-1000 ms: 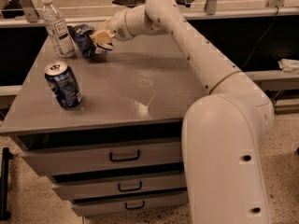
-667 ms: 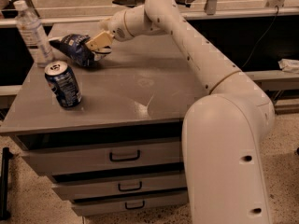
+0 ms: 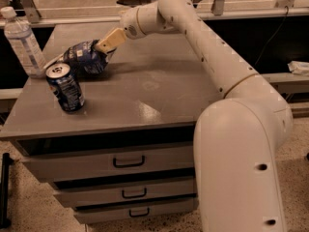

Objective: Move blue chip bag near blue plastic bottle

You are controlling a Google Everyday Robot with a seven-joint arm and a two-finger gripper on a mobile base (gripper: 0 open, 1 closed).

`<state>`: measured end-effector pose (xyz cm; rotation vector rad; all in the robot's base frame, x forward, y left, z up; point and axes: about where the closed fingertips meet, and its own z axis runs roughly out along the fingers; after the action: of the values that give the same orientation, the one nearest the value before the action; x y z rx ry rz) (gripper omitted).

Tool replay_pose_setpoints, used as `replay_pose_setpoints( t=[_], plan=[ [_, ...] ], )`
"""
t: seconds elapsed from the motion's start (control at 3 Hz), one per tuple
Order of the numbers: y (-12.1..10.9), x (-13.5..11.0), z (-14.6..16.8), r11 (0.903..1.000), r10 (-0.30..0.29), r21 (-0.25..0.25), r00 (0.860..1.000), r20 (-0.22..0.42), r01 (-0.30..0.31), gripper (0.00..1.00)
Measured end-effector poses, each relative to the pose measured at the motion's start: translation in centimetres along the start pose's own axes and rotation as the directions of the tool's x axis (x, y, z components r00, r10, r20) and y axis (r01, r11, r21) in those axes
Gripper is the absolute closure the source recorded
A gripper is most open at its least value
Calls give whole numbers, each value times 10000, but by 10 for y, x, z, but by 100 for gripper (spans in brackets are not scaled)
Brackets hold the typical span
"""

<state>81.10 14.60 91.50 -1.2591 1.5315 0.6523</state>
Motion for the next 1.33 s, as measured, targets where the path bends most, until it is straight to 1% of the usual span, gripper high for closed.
replay_pose_setpoints(
  t=[0.33, 0.67, 1.0, 1.33],
  plan=[
    [-22, 7, -22, 9978, 38, 667, 9999, -126, -30, 0],
    [-49, 9, -61, 9883, -12, 1523, 9999, -161, 37, 0],
    [-72, 11, -107, 9713, 72, 2376, 9999, -147, -35, 0],
    [-84, 21, -143, 9534, 325, 3007, 9993, -209, -247, 0]
  ],
)
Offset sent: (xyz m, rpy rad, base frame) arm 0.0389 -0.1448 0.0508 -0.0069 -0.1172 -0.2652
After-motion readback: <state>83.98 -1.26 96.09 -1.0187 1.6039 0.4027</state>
